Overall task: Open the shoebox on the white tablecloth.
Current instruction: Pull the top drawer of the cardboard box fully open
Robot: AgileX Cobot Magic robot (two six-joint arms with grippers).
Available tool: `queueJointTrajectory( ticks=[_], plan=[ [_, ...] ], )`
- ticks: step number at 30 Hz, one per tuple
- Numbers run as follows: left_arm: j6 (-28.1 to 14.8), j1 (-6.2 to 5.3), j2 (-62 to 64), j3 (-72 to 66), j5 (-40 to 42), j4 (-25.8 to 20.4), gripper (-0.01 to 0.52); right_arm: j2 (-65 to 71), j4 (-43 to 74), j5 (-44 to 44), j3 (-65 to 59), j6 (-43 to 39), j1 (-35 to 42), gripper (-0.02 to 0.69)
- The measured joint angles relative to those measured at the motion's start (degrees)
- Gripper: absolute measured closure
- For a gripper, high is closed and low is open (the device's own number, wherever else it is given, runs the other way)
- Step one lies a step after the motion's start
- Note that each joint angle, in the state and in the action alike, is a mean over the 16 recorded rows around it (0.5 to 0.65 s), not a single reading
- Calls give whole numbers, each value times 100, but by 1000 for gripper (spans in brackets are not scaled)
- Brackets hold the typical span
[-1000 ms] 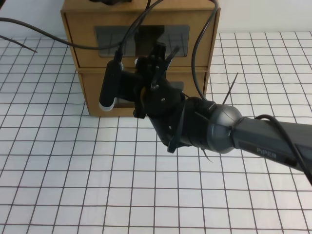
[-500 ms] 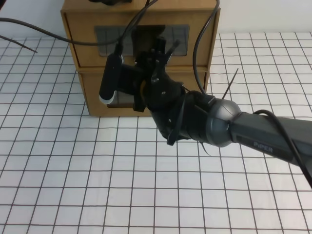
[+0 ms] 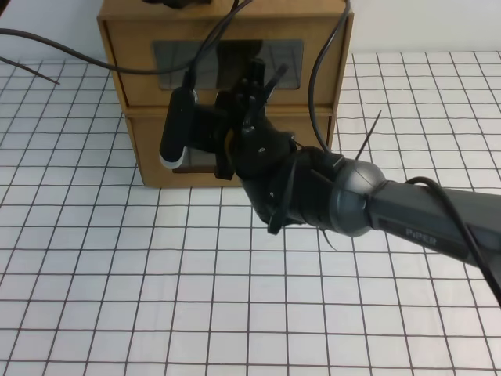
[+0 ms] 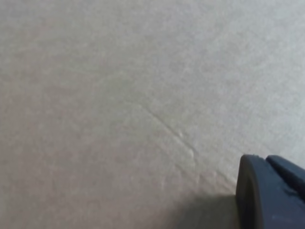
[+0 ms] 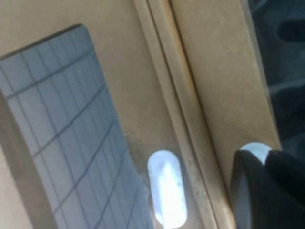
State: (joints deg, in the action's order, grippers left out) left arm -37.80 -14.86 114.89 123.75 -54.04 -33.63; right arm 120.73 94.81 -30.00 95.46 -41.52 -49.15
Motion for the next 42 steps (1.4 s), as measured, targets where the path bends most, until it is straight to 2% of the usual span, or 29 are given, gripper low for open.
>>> queueJointTrajectory(
  ticks=[5,20,30,42],
  plan=[
    [0,0,0,0,0,0,516,6,-128,-27,17,232,-10,649],
    [0,0,0,0,-8,-29,516,-168,-569,-172,-127,778,-95,652],
    [0,0,0,0,-12,-43,516,-695,-732,-270,-841,943,-334,654],
    [0,0,0,0,-12,-43,516,-1315,-719,-630,-1823,745,-895,655]
  ],
)
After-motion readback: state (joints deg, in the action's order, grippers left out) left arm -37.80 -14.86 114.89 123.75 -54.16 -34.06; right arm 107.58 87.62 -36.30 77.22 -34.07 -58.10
